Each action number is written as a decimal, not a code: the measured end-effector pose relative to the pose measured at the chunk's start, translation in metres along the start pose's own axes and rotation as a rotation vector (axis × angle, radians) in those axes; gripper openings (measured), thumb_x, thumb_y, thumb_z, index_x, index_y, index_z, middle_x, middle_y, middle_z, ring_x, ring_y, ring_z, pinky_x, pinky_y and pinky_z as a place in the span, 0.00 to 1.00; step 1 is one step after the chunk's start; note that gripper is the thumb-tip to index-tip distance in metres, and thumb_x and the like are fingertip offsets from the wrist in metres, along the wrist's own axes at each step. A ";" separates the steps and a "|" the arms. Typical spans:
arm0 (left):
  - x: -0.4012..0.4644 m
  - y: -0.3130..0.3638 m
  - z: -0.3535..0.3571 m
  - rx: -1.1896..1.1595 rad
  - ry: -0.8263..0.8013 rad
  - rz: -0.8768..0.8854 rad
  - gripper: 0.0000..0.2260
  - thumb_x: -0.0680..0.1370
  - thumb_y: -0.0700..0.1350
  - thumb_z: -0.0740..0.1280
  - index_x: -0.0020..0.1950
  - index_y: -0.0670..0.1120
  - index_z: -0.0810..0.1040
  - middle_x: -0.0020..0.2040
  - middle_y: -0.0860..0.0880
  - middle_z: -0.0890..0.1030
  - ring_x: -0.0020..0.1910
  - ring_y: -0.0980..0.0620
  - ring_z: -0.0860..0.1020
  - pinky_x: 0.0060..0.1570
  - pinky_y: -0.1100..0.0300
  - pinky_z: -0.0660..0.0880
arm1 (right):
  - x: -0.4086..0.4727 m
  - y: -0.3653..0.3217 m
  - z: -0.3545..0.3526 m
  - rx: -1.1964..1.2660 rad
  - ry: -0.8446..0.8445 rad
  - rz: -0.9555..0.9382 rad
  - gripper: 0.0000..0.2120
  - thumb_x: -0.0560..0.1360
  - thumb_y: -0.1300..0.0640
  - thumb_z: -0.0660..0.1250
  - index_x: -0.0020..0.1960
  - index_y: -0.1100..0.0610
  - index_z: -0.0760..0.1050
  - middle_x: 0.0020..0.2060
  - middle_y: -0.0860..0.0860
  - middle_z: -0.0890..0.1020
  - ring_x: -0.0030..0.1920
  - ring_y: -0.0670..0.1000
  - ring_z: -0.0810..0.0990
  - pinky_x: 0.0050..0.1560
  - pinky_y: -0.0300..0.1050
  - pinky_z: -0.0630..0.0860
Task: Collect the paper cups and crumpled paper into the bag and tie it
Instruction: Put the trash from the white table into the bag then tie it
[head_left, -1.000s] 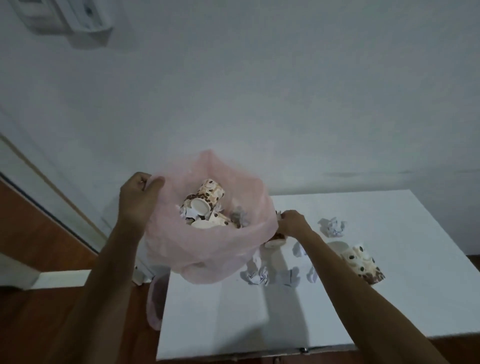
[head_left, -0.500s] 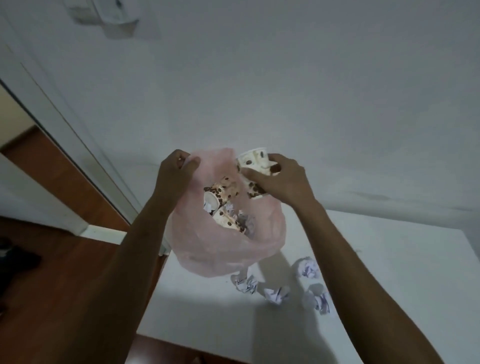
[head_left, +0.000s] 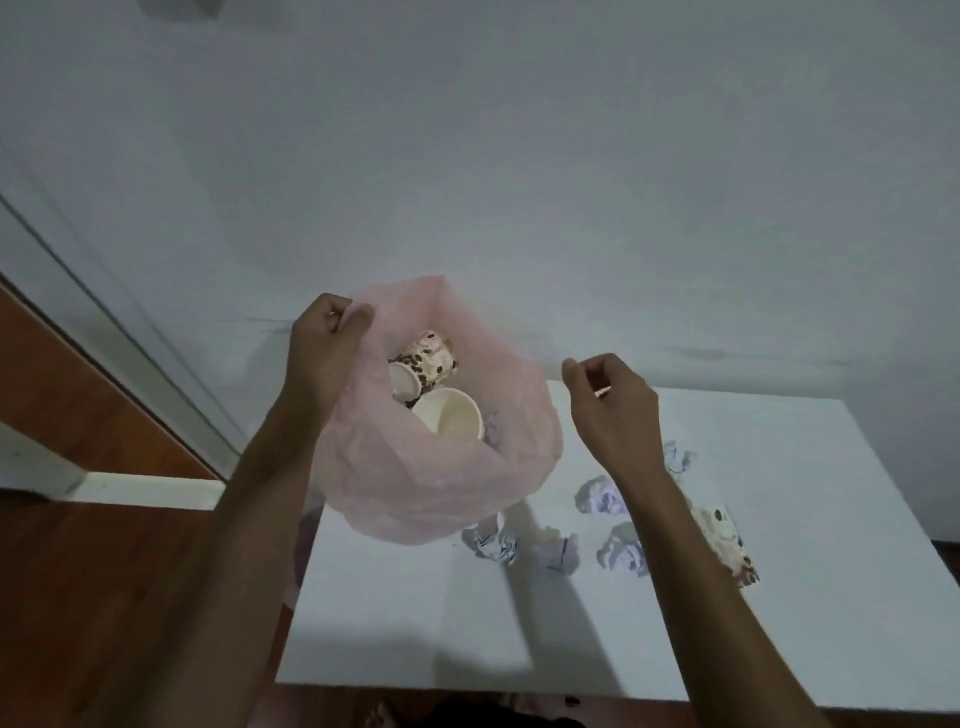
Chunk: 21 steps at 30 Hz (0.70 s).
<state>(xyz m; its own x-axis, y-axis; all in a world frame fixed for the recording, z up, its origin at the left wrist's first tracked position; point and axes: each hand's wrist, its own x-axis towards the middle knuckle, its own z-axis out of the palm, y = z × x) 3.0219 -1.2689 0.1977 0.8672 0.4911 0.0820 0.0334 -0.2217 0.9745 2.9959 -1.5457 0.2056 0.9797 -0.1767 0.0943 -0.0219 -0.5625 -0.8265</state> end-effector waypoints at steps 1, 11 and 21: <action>0.000 -0.001 0.002 -0.016 -0.001 -0.001 0.06 0.76 0.45 0.68 0.41 0.44 0.76 0.38 0.46 0.75 0.37 0.53 0.72 0.40 0.58 0.68 | -0.008 0.008 0.000 0.006 0.003 0.050 0.10 0.80 0.48 0.60 0.47 0.53 0.75 0.38 0.42 0.79 0.41 0.43 0.78 0.39 0.41 0.69; -0.002 -0.010 0.009 -0.022 -0.059 -0.009 0.07 0.75 0.45 0.68 0.37 0.49 0.74 0.34 0.50 0.74 0.34 0.55 0.71 0.38 0.59 0.67 | -0.074 0.077 0.021 -0.479 -0.591 0.253 0.20 0.70 0.48 0.75 0.60 0.48 0.78 0.50 0.46 0.79 0.48 0.47 0.78 0.44 0.37 0.73; -0.009 -0.007 -0.010 0.008 0.022 -0.018 0.06 0.74 0.45 0.68 0.39 0.44 0.76 0.30 0.50 0.72 0.28 0.55 0.68 0.33 0.59 0.65 | -0.048 0.049 -0.015 -0.326 -0.091 0.180 0.04 0.67 0.55 0.75 0.42 0.53 0.84 0.37 0.49 0.85 0.41 0.48 0.83 0.38 0.35 0.72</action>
<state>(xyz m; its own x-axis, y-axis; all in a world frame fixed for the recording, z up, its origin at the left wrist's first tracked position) 3.0087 -1.2631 0.1923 0.8555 0.5132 0.0693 0.0529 -0.2197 0.9741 2.9448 -1.5771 0.1686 0.9678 -0.2319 -0.0975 -0.2427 -0.7588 -0.6044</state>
